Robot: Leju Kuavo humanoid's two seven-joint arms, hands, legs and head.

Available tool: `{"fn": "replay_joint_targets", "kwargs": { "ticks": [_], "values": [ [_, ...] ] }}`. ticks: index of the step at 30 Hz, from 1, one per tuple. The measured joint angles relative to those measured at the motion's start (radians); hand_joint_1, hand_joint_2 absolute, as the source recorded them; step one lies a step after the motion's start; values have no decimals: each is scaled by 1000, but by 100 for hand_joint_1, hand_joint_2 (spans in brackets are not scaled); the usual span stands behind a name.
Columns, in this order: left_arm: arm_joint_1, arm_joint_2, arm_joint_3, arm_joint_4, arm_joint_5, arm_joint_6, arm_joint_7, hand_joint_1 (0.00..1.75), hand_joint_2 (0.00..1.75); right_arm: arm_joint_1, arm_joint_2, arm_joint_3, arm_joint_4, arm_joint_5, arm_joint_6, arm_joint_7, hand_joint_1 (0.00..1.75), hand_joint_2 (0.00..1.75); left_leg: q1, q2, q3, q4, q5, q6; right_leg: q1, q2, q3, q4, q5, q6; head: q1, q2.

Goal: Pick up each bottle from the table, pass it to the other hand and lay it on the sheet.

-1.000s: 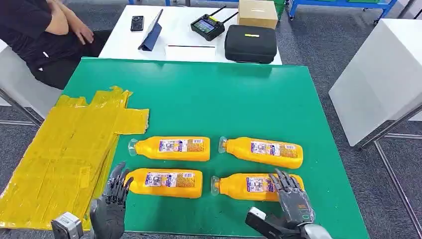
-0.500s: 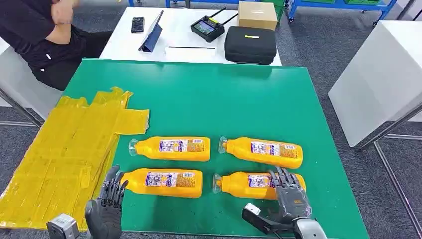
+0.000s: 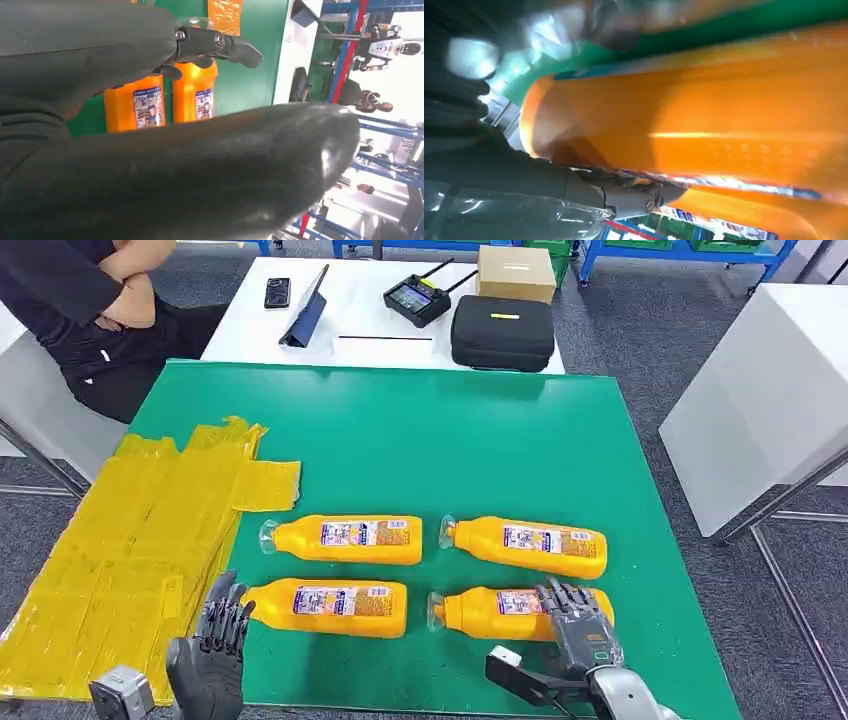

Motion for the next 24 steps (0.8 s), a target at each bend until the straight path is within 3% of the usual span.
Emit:
{"fn": "replay_joint_targets", "kwargs": {
  "ticks": [15,16,17,22,23,24],
  "values": [
    [-15,19,-16,5,21,21,-5,0,0,-34,-39,50,3,-66,50,29,171,175,1,1,27,0,-14,-1,0,2,25,-1,-12,-2,0,0],
    [-16,19,-16,5,21,21,-5,0,0,-35,-39,51,6,-66,50,29,16,175,1,1,28,0,-14,-1,0,2,26,-1,-12,-2,0,0],
    [-16,19,-16,5,21,21,-5,0,0,-36,-39,51,6,-65,50,29,0,175,1,1,28,0,-15,-1,0,2,27,-1,-12,-2,0,0],
    [-15,20,-16,5,23,26,-6,0,0,-35,-39,64,26,-74,69,31,0,175,2,1,30,0,-16,-2,1,3,28,-1,-15,0,0,0],
    [-15,20,-16,5,23,27,-6,0,0,-36,-39,66,28,-79,69,32,175,175,2,2,30,0,-16,-2,1,4,29,-2,-15,0,0,0],
    [-16,21,-16,5,24,27,-6,0,0,-40,-39,66,32,-85,69,34,175,175,3,2,31,0,-16,-2,1,4,30,-3,-15,0,0,0]
  ]
}}
